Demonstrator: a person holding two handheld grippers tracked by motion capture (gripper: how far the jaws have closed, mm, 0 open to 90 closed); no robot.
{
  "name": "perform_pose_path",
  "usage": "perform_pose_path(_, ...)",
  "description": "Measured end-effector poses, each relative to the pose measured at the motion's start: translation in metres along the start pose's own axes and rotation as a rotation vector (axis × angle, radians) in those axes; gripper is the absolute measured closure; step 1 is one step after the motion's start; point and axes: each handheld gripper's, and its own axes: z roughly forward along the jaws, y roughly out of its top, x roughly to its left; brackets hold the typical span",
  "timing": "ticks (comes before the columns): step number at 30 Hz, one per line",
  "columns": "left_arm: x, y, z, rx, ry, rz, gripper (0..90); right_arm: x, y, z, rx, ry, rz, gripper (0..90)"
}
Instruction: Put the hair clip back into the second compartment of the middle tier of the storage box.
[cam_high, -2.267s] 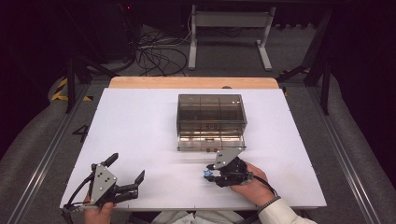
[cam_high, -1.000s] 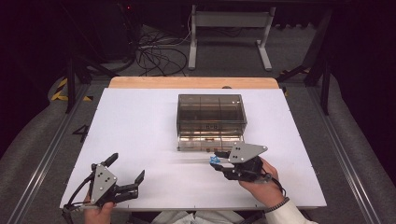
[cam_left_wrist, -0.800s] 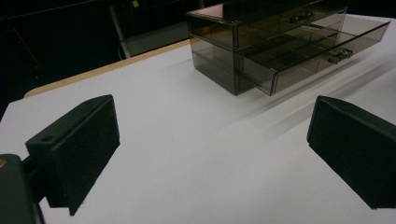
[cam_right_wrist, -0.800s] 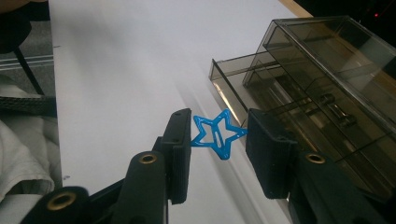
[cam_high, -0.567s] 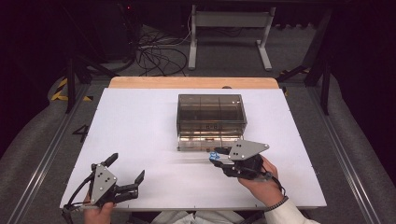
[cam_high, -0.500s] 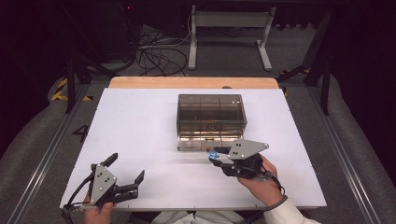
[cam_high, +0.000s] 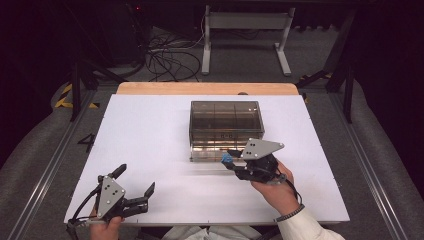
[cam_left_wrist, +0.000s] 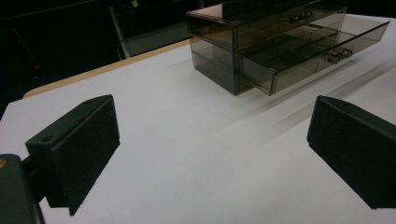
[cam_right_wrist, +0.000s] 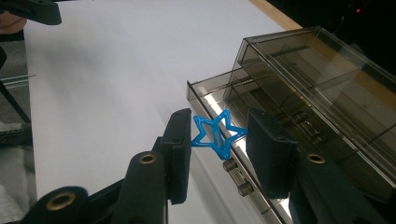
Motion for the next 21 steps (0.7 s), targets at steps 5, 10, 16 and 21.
perform_pose_path(5,0.0,0.0,0.0,0.0,-0.001,-0.001,3.1,-0.006,0.002,0.004,0.011,-0.016,0.018,61.4)
perform_pose_path(10,0.0,0.0,0.001,0.001,-0.001,-0.002,3.0,-0.011,0.005,0.008,0.026,-0.05,0.029,61.4)
perform_pose_path(16,0.0,0.0,0.001,0.004,-0.003,-0.001,3.0,-0.019,0.009,0.011,0.042,-0.08,0.066,61.4)
perform_pose_path(21,0.0,0.0,0.001,0.004,-0.003,-0.001,3.1,-0.026,0.011,0.014,0.058,-0.084,0.088,61.4)
